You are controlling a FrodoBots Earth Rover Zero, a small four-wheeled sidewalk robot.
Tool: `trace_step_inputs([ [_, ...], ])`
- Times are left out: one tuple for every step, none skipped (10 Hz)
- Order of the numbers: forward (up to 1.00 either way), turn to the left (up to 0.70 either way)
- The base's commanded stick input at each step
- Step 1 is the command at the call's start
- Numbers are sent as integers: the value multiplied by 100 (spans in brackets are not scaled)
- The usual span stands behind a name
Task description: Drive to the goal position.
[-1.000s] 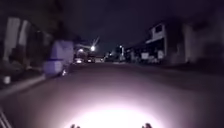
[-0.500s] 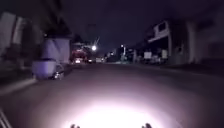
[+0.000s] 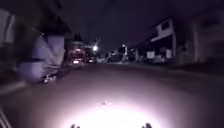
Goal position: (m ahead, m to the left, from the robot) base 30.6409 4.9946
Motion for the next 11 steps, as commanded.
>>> trace_step_inputs([
  [100, 0],
  [100, 0],
  [100, 0],
  [100, 0],
  [100, 0],
  [100, 0],
  [100, 0],
  [100, 0],
  [100, 0],
  [100, 0],
  [100, 0],
])
